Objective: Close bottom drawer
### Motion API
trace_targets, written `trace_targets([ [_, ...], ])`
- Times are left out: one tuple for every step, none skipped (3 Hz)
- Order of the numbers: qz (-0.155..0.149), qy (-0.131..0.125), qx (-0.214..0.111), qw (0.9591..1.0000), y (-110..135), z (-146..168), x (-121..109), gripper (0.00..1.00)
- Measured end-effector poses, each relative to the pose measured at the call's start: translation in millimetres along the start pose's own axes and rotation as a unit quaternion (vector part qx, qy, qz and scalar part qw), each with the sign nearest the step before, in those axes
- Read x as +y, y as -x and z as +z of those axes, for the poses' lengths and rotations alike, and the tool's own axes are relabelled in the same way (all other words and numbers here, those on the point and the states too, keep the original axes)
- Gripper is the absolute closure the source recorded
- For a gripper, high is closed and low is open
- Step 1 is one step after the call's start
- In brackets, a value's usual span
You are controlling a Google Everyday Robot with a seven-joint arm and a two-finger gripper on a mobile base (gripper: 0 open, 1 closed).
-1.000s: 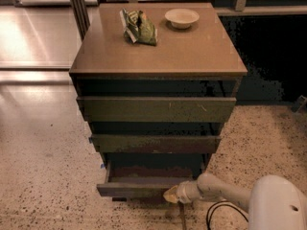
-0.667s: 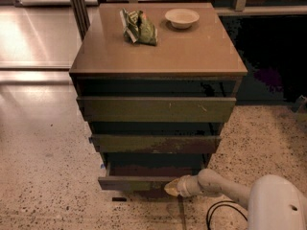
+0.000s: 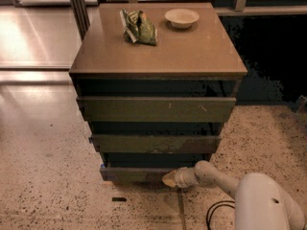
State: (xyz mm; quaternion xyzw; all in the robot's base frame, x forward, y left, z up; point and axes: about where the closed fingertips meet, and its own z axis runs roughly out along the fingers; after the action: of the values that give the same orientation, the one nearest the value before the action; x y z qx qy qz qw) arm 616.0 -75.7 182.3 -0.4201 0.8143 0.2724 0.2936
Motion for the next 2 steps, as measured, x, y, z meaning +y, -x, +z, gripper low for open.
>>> trace_targets([
  [0.000,0.000,0.000,1.0000,0,0,0,1.00],
  [-0.009,-0.009,0.000,0.9999,6,1,-16,1.00],
])
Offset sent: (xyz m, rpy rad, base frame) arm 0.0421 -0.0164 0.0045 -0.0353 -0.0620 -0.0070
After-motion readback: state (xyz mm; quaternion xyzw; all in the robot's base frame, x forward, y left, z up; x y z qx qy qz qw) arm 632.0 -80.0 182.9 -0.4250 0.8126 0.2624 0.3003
